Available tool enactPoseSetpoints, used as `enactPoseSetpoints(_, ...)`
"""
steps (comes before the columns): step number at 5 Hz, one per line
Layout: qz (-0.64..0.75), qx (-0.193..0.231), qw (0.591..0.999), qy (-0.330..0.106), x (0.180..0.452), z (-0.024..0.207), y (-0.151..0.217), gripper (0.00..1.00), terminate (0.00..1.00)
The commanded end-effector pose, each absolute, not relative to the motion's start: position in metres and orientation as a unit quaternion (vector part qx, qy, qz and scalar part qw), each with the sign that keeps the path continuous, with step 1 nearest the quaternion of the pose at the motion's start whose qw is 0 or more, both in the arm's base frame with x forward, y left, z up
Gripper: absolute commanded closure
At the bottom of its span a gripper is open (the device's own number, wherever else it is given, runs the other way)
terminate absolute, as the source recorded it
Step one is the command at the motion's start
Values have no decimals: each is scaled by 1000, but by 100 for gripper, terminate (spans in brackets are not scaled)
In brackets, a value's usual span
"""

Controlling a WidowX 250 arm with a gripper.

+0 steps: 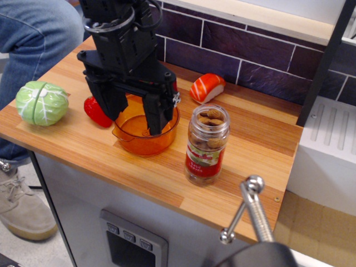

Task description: Pour almonds in pot

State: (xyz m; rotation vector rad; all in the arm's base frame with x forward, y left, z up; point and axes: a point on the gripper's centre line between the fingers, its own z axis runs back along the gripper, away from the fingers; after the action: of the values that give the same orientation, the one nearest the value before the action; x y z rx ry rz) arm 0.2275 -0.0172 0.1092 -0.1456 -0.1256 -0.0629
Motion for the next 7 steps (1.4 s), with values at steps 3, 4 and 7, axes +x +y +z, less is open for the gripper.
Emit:
enactPoseSetpoints(3, -213, -42, 975, -40, 234, 142, -47, 0, 0)
enactPoseSetpoints(4, -338, 35, 940, 37, 248, 157, -67, 0, 0)
enactPoseSetpoints(7, -474, 191, 844, 163, 271, 137, -116, 0, 0)
